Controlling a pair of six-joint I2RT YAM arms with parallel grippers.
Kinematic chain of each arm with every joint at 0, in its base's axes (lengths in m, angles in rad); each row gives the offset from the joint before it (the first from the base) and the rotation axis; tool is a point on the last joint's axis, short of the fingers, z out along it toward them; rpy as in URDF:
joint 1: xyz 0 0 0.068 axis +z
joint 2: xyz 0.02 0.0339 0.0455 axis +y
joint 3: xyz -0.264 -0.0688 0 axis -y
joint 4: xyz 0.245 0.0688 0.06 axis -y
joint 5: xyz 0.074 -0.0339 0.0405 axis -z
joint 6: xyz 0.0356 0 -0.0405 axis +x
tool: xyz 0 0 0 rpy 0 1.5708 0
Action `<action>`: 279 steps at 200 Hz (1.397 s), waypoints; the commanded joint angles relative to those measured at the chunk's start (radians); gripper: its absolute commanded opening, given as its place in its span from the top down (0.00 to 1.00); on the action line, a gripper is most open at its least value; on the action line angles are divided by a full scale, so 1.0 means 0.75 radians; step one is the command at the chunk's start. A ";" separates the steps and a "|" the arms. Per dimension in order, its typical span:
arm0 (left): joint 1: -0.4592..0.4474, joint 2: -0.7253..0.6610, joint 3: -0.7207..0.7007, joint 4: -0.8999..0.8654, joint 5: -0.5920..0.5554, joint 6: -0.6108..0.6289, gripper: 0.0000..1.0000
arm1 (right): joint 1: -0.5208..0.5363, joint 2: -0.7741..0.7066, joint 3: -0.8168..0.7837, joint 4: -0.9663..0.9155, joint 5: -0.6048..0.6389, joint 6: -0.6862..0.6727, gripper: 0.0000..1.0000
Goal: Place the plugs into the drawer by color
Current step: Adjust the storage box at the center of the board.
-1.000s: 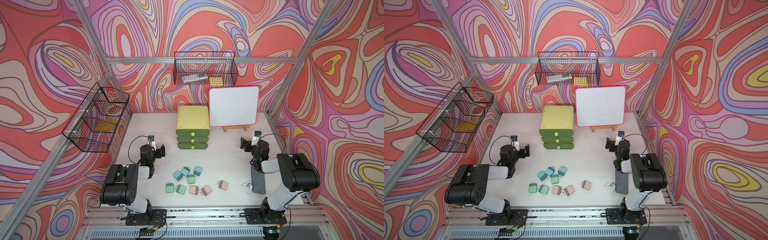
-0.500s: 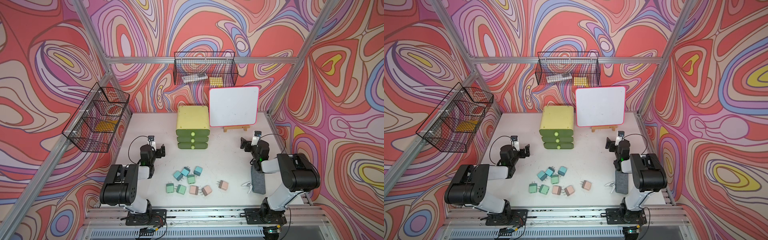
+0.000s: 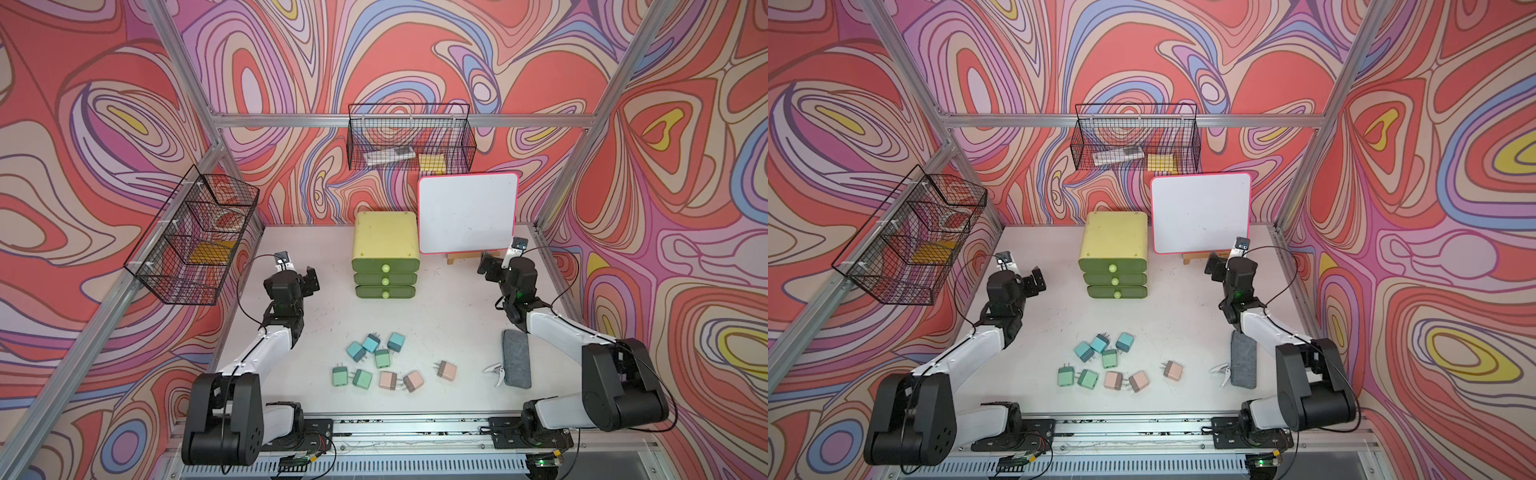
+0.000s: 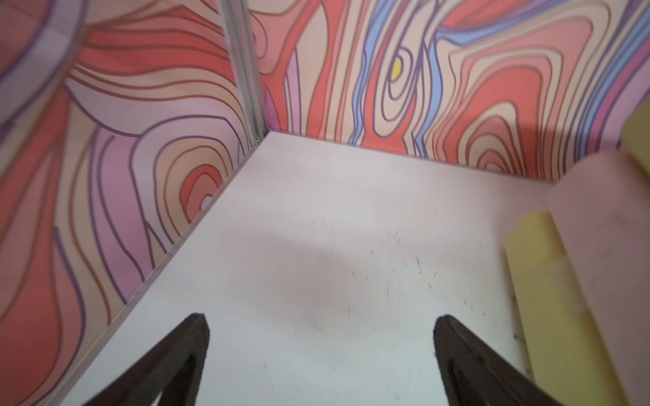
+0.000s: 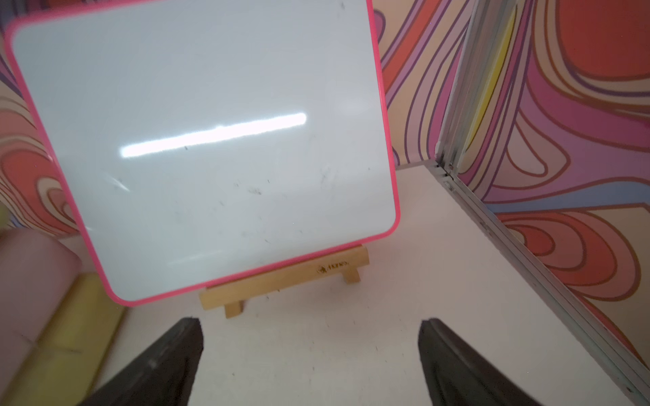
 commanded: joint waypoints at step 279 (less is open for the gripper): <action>-0.249 0.663 1.399 -1.388 0.802 -0.377 0.07 | 0.300 0.648 1.003 -0.617 -0.908 0.378 0.38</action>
